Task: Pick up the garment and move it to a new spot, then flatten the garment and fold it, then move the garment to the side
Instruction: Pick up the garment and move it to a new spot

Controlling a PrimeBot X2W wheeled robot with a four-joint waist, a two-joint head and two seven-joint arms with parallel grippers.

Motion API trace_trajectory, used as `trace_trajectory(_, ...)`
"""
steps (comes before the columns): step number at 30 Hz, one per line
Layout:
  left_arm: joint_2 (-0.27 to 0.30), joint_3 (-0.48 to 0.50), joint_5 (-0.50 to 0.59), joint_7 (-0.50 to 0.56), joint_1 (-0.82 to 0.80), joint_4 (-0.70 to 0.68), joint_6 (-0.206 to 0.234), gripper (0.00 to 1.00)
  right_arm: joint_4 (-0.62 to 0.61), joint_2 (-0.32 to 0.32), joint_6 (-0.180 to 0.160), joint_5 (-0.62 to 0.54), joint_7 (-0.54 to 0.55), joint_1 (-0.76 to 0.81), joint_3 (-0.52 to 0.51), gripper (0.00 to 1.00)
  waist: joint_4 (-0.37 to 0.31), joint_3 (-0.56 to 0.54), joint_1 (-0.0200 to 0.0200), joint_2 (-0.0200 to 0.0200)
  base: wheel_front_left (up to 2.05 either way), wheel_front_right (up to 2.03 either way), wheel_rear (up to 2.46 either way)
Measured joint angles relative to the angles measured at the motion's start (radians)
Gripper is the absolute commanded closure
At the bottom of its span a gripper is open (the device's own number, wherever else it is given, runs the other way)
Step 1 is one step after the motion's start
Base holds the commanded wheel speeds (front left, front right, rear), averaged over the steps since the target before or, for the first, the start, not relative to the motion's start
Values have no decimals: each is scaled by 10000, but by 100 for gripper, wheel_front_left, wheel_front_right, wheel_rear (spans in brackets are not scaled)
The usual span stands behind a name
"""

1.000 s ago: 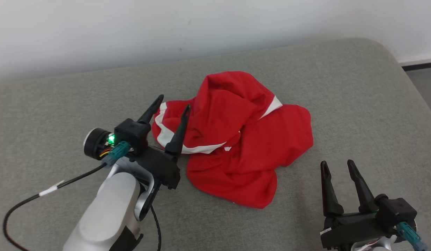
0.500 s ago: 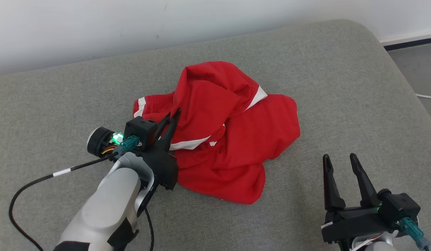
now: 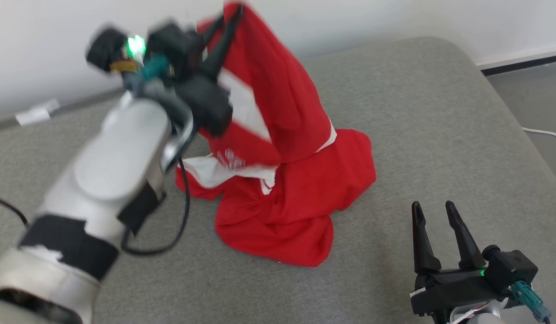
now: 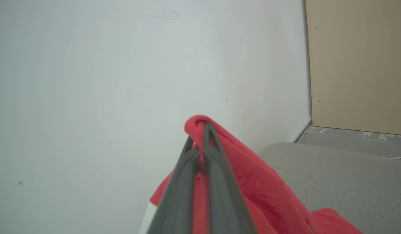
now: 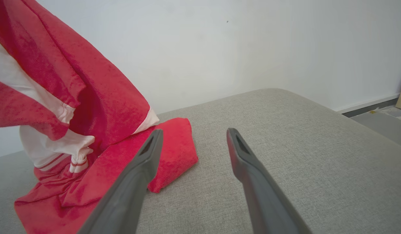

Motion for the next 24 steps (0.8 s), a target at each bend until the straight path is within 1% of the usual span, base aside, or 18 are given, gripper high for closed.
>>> trace_trajectory(3, 115, -268, -102, 245, -1034, -201, -2, 100, 21, 4, 0, 157, 0, 20, 21, 0, -188, -47, 0, 0, 0, 0, 0)
trace_trajectory(6, 109, -447, -251, 408, -2191, -430, -2, 100, 36, 4, 0, 272, 0, 45, 36, 0, -357, -60, 0, 0, 0, 0, 0)
trace_trajectory(9, 23, -681, -499, 543, -3202, -571, -2, 100, 46, 4, 0, 330, 0, 62, 59, 0, -453, -58, 0, 0, 0, 0, 0)
trace_trajectory(13, -146, -717, -832, 581, -4249, -562, -6, 100, 77, 4, 0, 347, 0, 59, 67, 0, -484, -49, 0, 0, 0, 0, 0)
trace_trajectory(17, -251, -878, -1097, 489, -4684, -466, -6, 100, 86, 6, 0, 401, 0, 57, 56, 0, -384, -32, 0, 0, 0, 0, 0)
trace_trajectory(24, 48, -1143, -1338, 213, -4507, -153, -6, 100, 56, 6, 0, 267, -2, 53, -79, 0, -54, 9, 0, 0, 0, 0, 0)
